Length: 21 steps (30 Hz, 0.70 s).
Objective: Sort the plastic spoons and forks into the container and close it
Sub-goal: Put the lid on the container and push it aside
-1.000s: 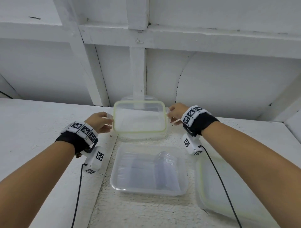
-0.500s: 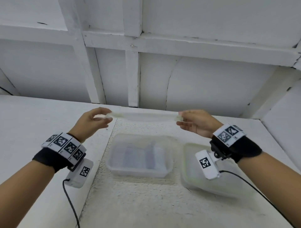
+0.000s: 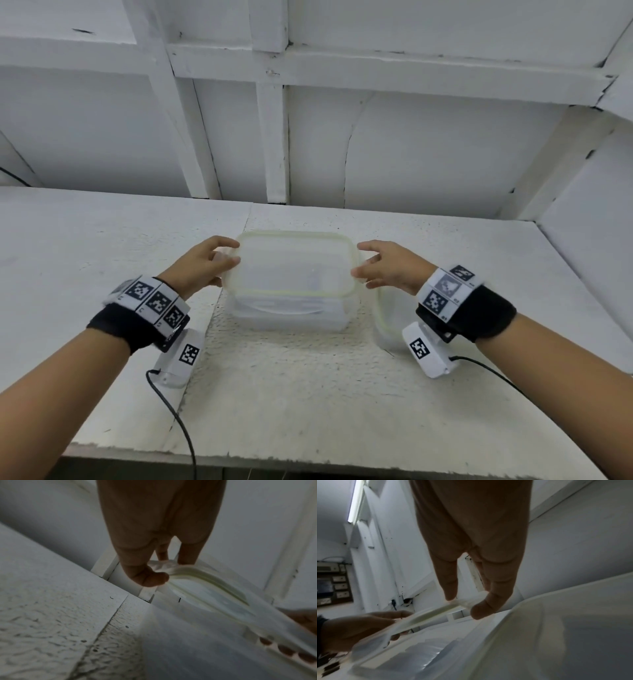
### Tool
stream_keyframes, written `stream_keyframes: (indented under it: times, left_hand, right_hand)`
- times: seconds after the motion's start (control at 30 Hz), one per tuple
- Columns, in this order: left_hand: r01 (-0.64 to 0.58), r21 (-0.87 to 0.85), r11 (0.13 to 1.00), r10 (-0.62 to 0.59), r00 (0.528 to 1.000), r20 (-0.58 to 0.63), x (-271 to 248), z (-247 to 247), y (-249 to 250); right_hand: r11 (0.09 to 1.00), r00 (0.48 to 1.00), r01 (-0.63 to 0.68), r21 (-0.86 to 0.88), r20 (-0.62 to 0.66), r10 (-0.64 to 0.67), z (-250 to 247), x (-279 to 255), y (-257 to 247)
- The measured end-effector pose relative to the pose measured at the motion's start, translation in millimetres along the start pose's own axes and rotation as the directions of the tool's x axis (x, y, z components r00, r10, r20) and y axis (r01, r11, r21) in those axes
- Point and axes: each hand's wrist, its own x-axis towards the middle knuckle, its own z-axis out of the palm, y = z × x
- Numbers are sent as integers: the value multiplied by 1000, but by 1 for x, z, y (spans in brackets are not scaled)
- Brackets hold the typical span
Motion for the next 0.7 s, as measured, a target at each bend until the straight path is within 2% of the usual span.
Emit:
stream_keyframes:
  times: [0.07, 0.13, 0.23, 0.4, 0.53, 0.7]
  left_hand:
    - [15, 173, 985, -8, 999, -39, 2, 3, -2]
    - [51, 255, 966, -41, 998, -44, 2, 7, -2]
    - [115, 224, 968, -117, 993, -8, 3, 9, -2]
    - [173, 181, 968, -186, 981, 60, 0, 2, -3]
    - [174, 254, 951, -187, 982, 25, 0, 4, -2]
    - [151, 358, 921, -176, 984, 40, 4, 3, 2]
  right_hand:
    - [991, 1000, -12, -137, -12, 11, 8, 3, -4]
    - [969, 1000, -28, -244, 5, 31, 13, 4, -7]
    - [946, 998, -33, -323, 38, 48, 17, 4, -10]
    - [934, 993, -78, -348, 53, 102, 14, 8, -10]
    - [915, 988, -104, -391, 64, 139, 13, 9, -10]
    - [902, 989, -101, -420, 55, 136, 14, 12, -9]
